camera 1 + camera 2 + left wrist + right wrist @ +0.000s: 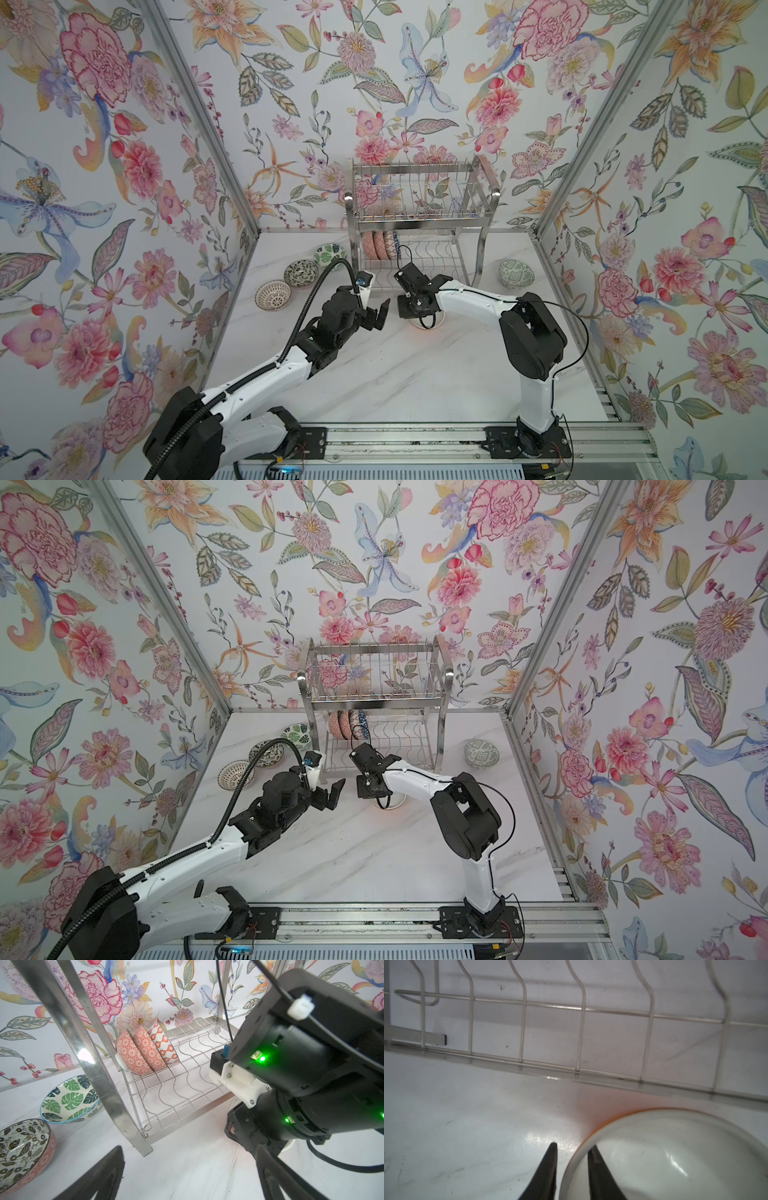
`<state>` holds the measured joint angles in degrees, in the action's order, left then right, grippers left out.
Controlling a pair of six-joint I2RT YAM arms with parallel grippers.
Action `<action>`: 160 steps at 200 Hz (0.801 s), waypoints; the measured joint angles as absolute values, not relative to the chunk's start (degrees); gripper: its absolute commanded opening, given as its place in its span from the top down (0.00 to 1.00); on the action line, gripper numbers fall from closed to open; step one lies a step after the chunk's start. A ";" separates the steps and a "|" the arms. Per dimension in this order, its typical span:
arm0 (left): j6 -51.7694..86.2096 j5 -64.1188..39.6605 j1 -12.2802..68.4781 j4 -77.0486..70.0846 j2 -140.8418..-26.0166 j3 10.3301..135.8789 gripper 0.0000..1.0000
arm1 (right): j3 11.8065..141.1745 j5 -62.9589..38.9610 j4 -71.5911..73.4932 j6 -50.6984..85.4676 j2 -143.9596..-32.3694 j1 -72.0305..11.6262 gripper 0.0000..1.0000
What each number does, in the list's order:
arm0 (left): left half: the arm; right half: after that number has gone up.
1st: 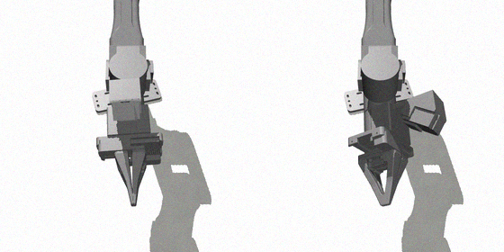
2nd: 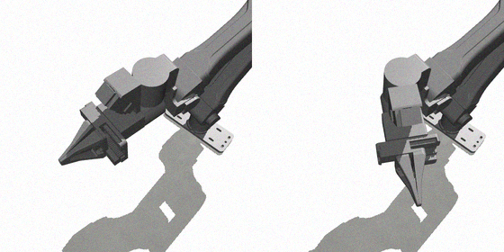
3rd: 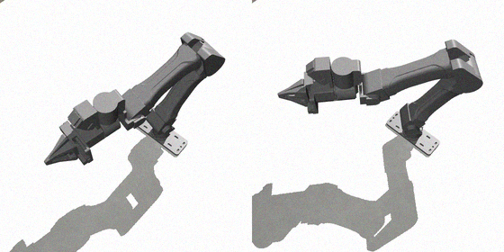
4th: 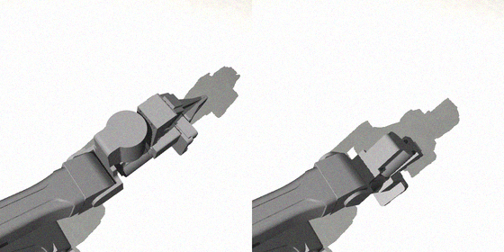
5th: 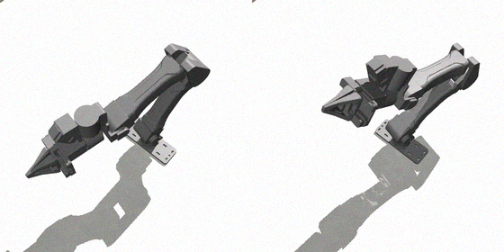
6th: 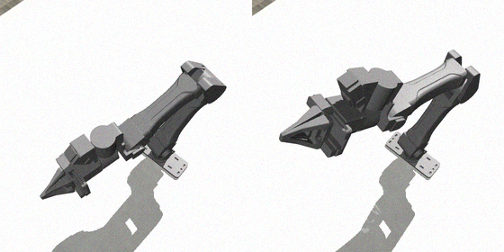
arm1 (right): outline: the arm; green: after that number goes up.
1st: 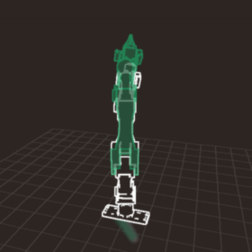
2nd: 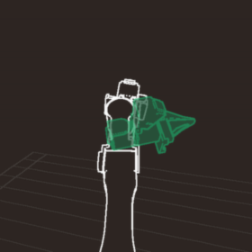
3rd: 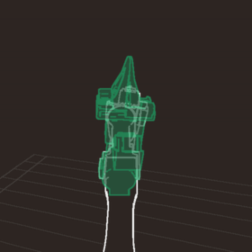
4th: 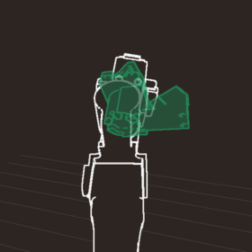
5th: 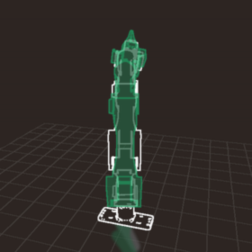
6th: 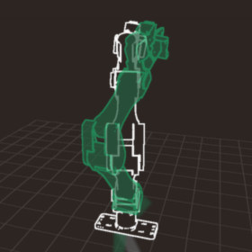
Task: Load bowls into a dish rack
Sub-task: Place the bowl at the center of the table, then pick up the bowl from the center of the table.
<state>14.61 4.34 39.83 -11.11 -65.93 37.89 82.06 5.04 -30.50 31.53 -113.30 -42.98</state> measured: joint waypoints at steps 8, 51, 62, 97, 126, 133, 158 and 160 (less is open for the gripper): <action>14.61 3.64 39.79 -10.83 -65.82 37.89 0.01 | 82.04 5.04 -30.50 31.51 -113.30 -42.98 0.77; 14.61 1.54 39.79 -9.21 -65.14 37.67 0.01 | 81.54 5.21 -31.29 31.57 -113.14 -43.22 0.90; 14.59 1.41 39.79 -8.80 -64.84 37.50 0.01 | 81.47 5.72 -31.66 31.22 -112.79 -43.44 0.94; 13.93 1.19 39.79 -7.31 -64.49 37.41 0.01 | 80.51 5.93 -31.68 30.70 -111.24 -43.40 1.00; 13.23 1.58 39.79 -6.50 -64.49 37.28 0.01 | 79.68 5.56 -31.73 30.68 -109.08 -43.03 1.00; 13.23 2.04 39.79 -6.61 -64.40 37.06 0.01 | 79.55 5.13 -31.68 30.70 -108.60 -42.94 1.00; 12.84 3.81 39.75 -6.59 -63.83 35.94 0.01 | 78.17 2.98 -31.31 30.72 -106.50 -42.50 1.00; 12.80 3.86 39.75 -6.57 -63.81 35.92 0.01 | 78.02 2.79 -31.31 30.70 -106.30 -42.48 1.00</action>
